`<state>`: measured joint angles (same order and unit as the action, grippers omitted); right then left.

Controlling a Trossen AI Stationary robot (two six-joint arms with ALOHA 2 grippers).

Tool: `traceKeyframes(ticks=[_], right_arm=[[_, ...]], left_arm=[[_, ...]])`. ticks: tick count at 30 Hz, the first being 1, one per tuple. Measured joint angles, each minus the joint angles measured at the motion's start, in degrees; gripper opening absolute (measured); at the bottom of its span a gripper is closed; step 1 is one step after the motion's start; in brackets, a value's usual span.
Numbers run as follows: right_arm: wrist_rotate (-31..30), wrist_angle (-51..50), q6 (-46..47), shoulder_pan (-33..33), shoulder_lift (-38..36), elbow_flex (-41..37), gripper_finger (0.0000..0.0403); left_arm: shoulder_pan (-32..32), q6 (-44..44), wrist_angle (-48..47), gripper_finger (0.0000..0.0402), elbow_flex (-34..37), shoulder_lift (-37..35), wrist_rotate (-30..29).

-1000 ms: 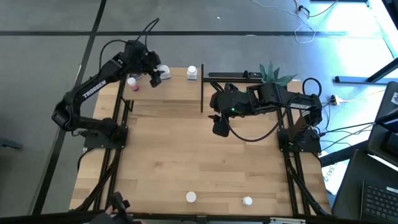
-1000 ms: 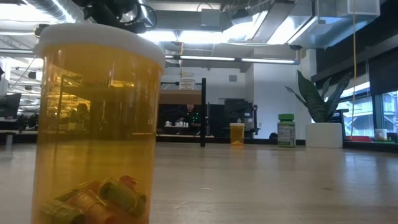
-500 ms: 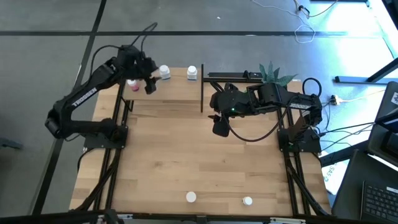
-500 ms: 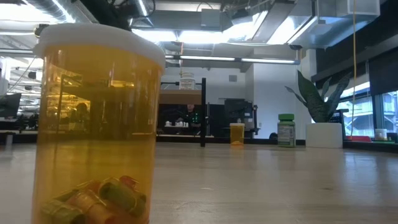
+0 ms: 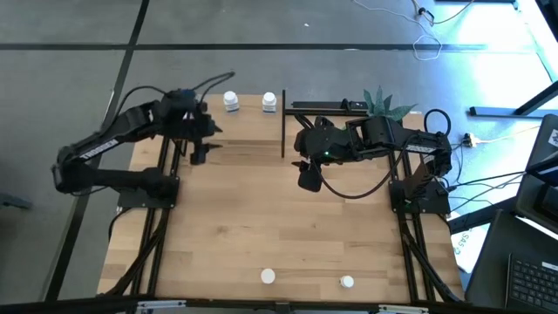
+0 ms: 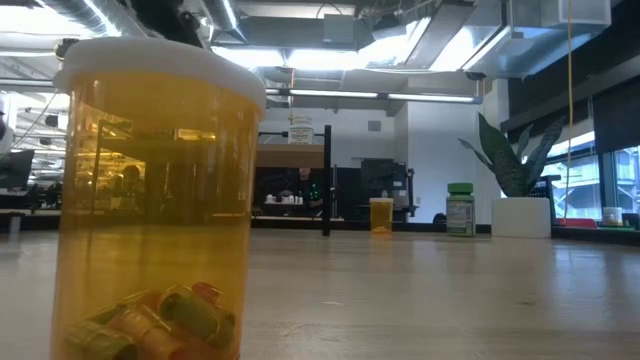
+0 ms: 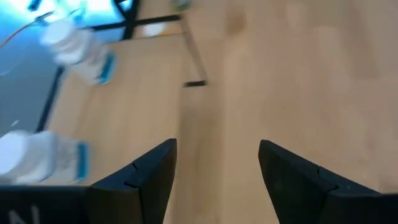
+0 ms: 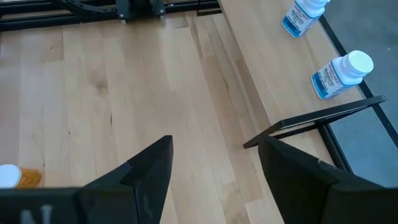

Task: Pick and place medicine bottles onto shelf by color
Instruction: Put the bottom orange pill bottle on the shelf

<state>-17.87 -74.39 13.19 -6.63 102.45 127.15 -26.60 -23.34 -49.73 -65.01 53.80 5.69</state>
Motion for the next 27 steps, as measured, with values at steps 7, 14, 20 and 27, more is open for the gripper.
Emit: traceKeyframes(ticks=[7, 14, 20, 27], right_arm=[[0.0, 1.1, 0.1, 0.0, 0.0, 0.0, 0.024], [0.0, 1.7, -6.8, 0.0, 0.0, 0.0, 0.0239], [4.4, 1.1, -10.2, -0.4, 0.0, 0.0, 0.0239], [19.3, -3.0, -16.9, -3.8, 0.0, 0.0, 0.0239]], left_arm=[[12.6, 5.0, -2.1, 0.0221, 0.0, -0.6, -0.8], [24.0, 10.5, -2.5, 0.0221, 0.0, -0.5, -8.2], [32.4, 18.5, -2.5, 0.0221, 0.0, -0.5, -12.5], [42.9, 27.6, -2.2, 0.0221, 1.9, 1.3, -18.8]])
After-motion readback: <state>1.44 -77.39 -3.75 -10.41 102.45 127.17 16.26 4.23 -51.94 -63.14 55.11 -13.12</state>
